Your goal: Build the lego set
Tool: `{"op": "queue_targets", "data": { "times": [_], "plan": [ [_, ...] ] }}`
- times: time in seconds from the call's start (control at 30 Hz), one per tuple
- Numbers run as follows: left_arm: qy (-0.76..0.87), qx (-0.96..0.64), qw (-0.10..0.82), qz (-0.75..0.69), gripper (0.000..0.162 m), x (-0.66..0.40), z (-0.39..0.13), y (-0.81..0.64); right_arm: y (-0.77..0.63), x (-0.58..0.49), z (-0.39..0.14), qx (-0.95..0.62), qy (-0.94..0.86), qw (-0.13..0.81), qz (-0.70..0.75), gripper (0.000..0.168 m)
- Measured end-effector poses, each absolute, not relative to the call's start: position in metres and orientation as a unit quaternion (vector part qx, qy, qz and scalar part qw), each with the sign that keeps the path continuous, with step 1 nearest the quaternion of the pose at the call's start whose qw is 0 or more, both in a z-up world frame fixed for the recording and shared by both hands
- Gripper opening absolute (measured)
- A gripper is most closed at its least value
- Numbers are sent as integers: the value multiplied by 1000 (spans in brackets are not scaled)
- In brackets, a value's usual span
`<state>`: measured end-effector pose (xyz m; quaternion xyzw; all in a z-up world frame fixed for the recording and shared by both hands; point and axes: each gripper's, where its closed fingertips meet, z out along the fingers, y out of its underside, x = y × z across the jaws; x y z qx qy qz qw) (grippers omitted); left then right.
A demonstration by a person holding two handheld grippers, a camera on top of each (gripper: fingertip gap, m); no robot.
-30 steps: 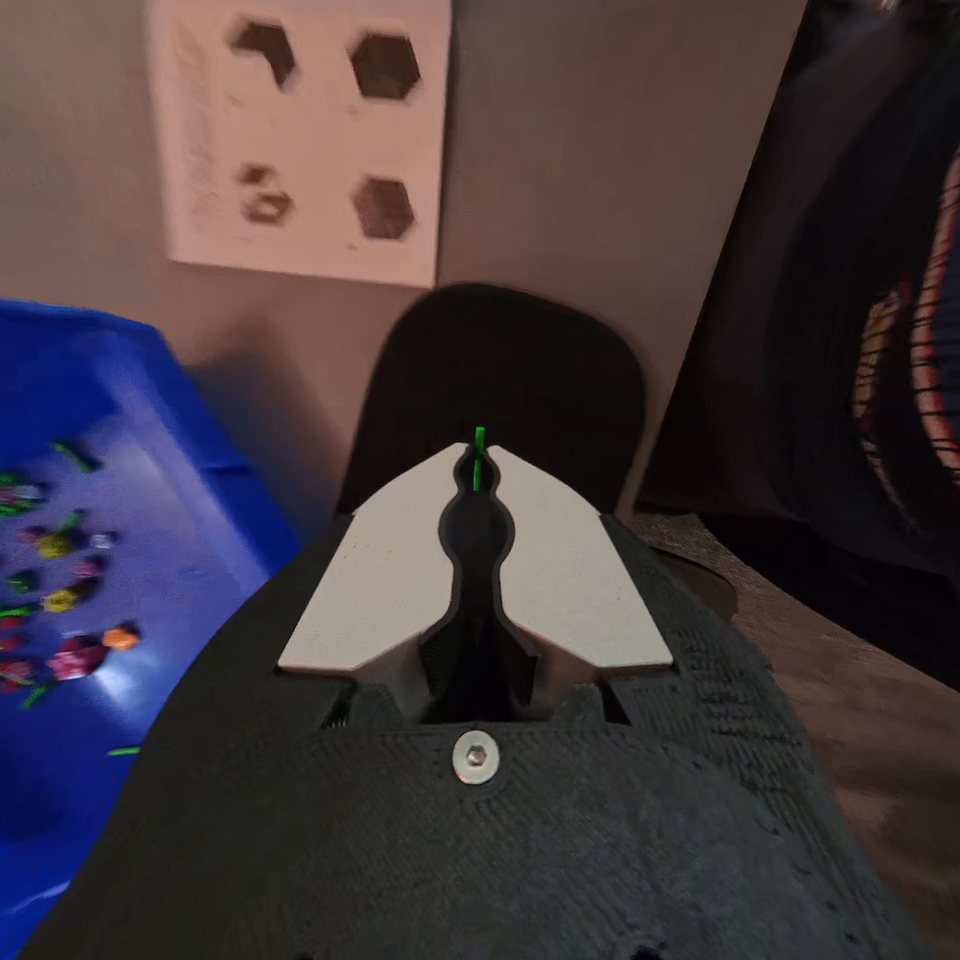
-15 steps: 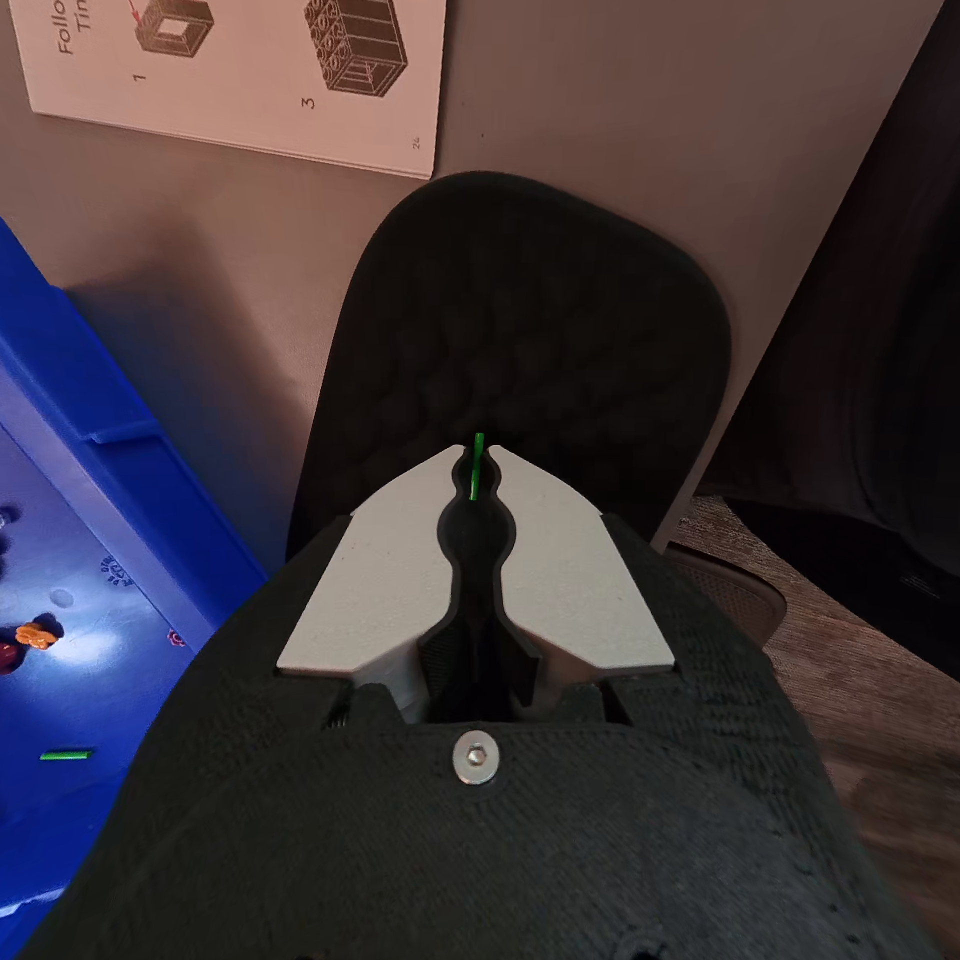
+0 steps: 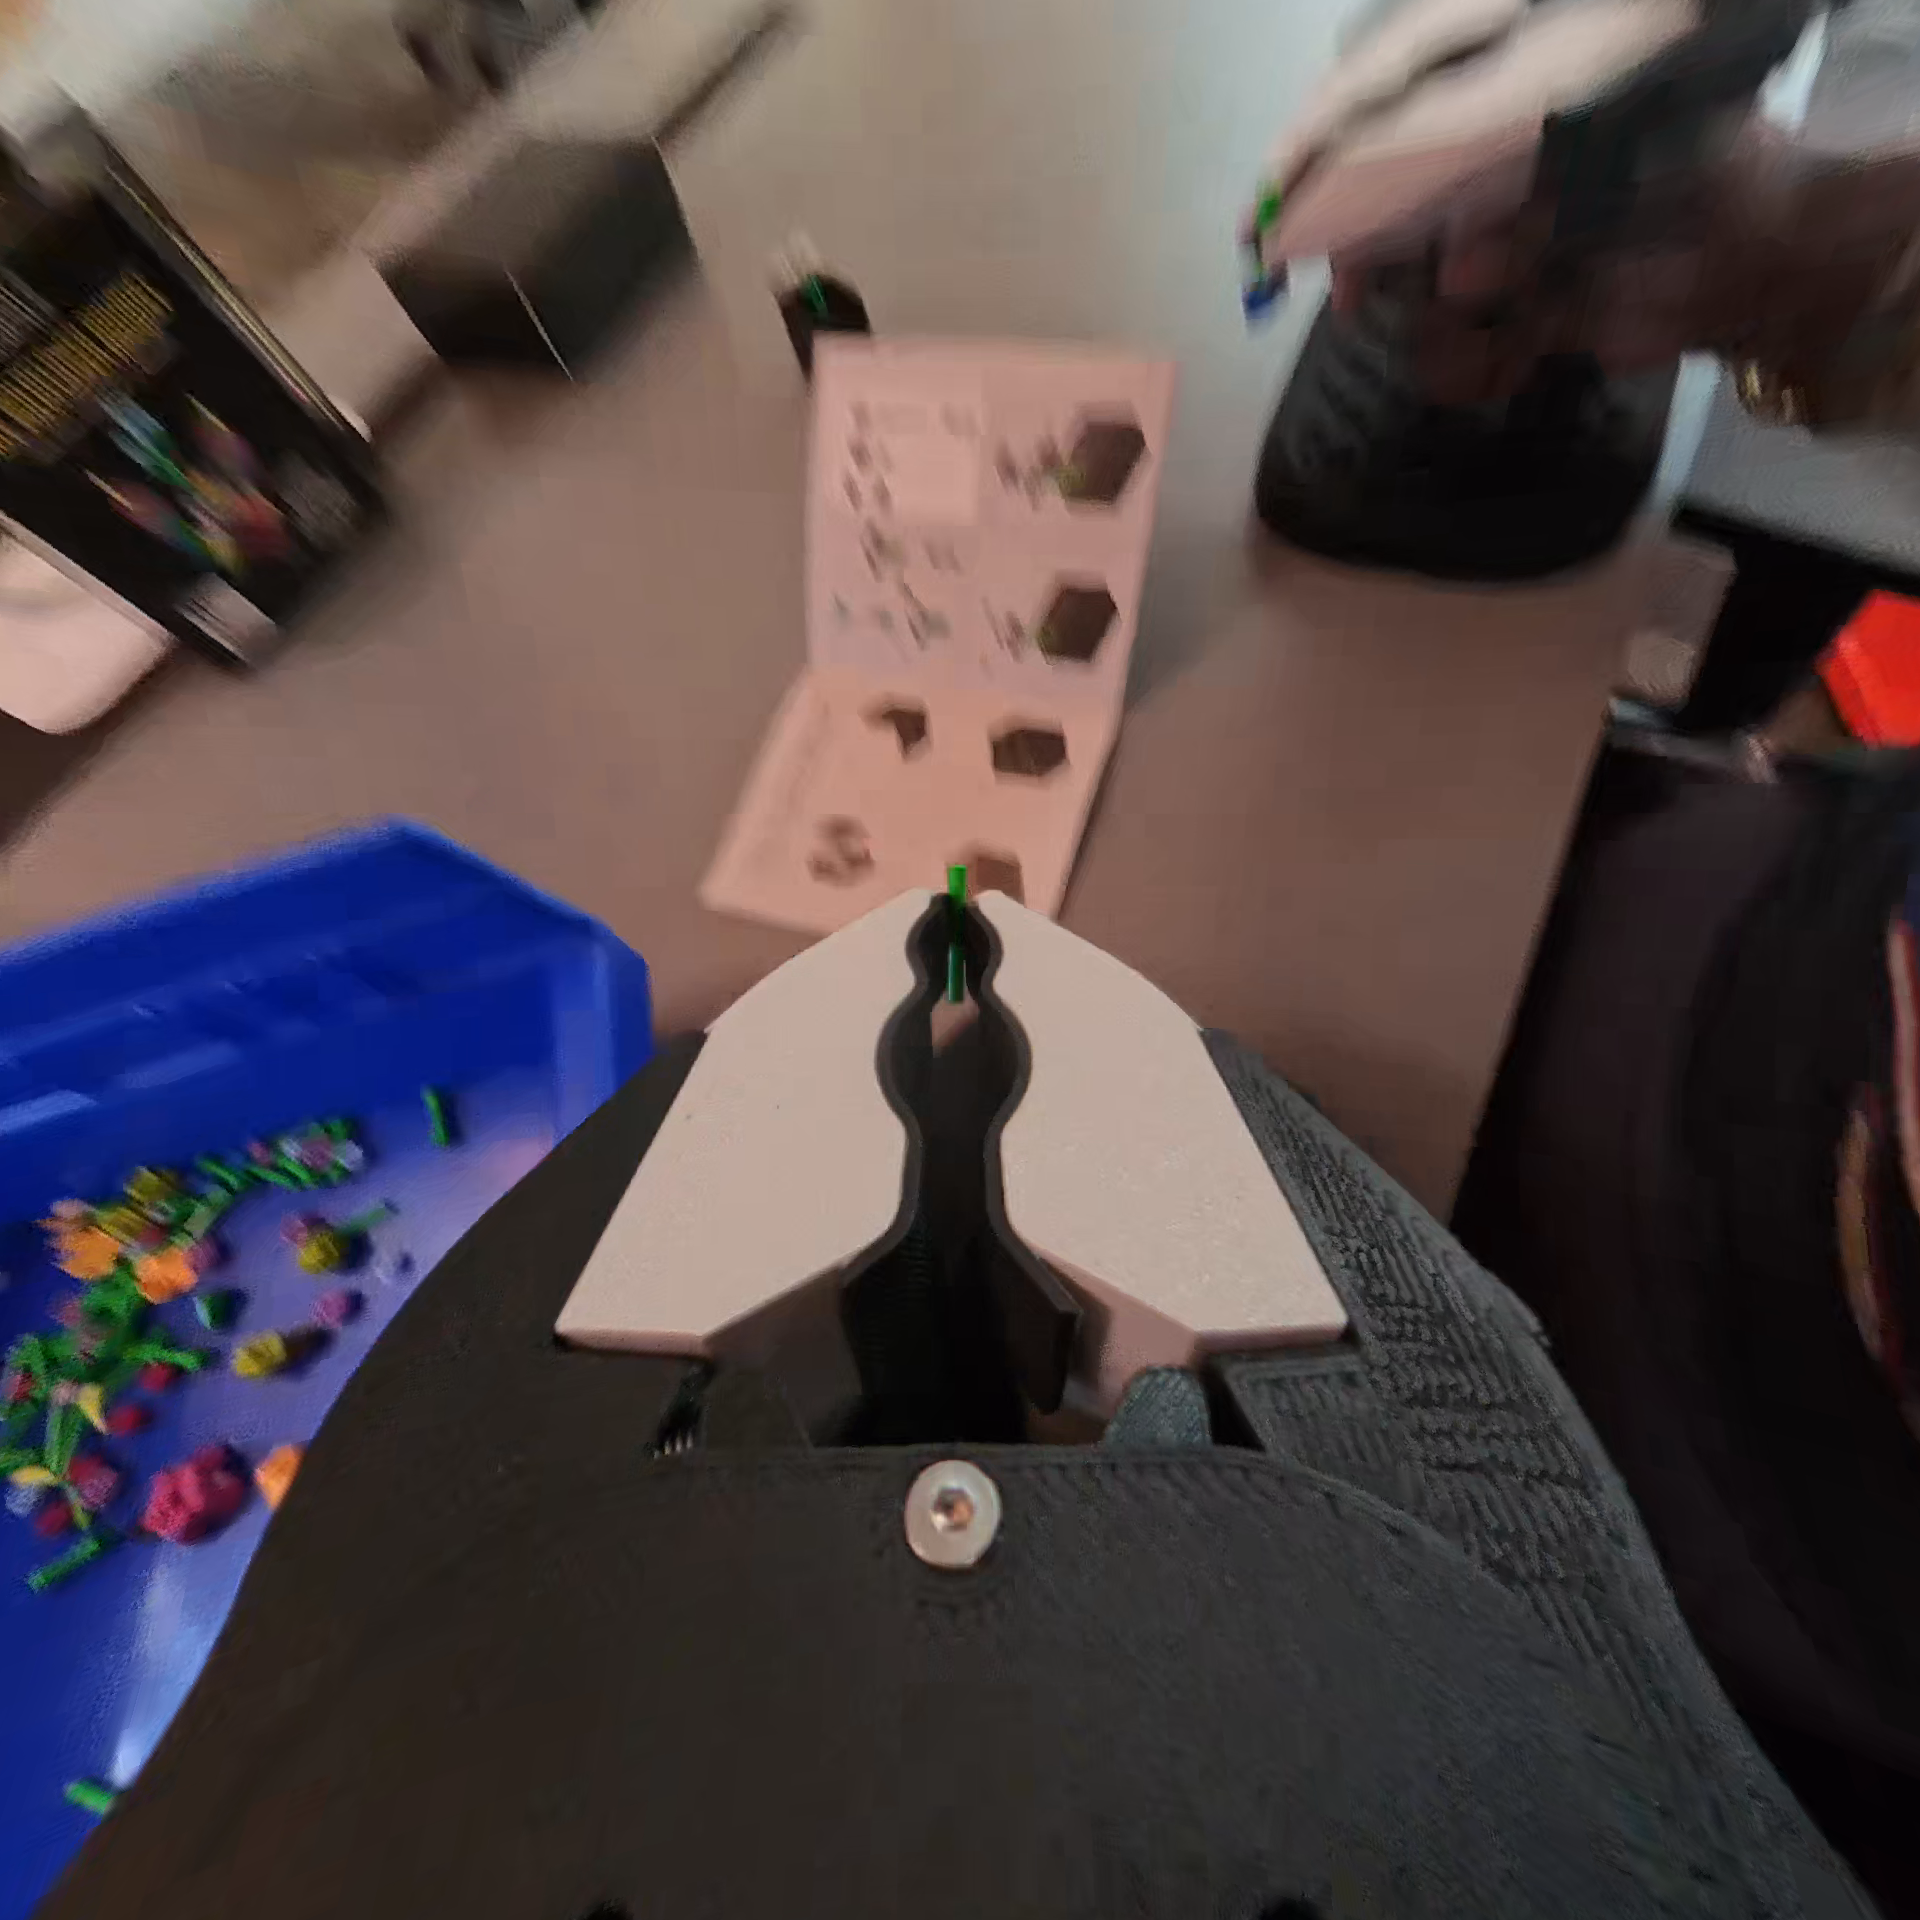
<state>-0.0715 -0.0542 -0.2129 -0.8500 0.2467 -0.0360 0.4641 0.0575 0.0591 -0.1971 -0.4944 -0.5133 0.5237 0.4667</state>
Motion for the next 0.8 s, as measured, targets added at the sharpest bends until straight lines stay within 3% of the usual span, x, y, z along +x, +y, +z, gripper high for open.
{"op": "queue_targets", "data": {
  "times": [0.2,0.33,0.53,0.8],
  "plan": [
    [219,-776,587,-75,3,-28,-189,-4,59,58,-187,-455,-567,539,426,3],
    [216,-768,593,-111,3,-1,-198,12,64,60,-179,-355,-673,623,181,3],
    [221,-787,570,-79,3,17,-202,27,68,49,-172,-163,-738,641,-137,3],
    [254,-811,515,-108,3,38,-189,44,64,35,-173,-81,-745,632,-197,3]
  ]
}}
